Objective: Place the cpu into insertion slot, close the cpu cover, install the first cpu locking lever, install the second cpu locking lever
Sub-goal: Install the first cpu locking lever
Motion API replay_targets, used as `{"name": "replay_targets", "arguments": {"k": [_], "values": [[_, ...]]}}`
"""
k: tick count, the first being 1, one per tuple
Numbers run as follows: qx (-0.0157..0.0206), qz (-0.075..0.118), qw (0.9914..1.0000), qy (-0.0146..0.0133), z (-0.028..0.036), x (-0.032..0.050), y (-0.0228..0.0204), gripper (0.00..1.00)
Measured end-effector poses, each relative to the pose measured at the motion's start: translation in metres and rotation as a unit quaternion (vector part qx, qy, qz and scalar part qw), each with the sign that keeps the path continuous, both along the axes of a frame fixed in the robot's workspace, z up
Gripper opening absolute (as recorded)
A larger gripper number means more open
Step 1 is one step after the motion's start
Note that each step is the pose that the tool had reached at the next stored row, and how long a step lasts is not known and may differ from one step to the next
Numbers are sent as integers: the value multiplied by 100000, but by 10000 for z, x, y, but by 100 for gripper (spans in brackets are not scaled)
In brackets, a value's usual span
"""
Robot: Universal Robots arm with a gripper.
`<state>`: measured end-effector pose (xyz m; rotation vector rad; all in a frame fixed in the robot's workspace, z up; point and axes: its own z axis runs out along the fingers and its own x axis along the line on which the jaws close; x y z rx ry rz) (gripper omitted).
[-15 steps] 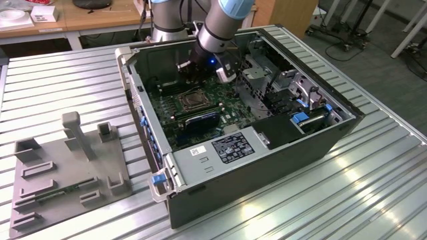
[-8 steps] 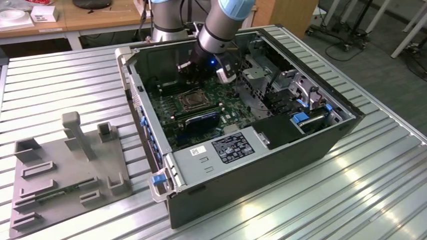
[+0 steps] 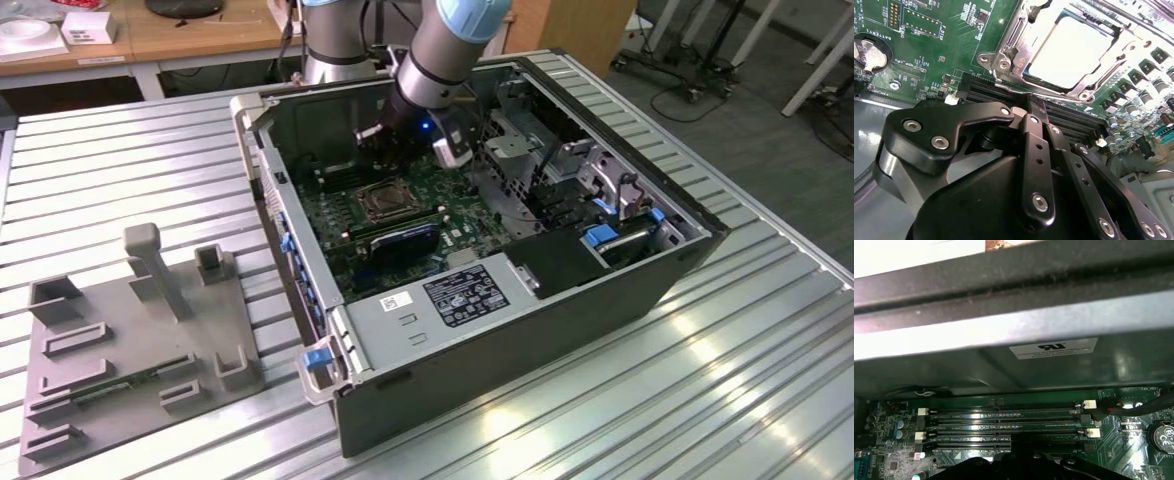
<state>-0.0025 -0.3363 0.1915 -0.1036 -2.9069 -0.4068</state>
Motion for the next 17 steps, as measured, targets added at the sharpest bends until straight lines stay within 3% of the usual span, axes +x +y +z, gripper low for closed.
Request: {"name": "replay_targets", "arguments": {"k": [17], "values": [[-4, -103, 100000, 1, -49, 3, -1, 11]]}}
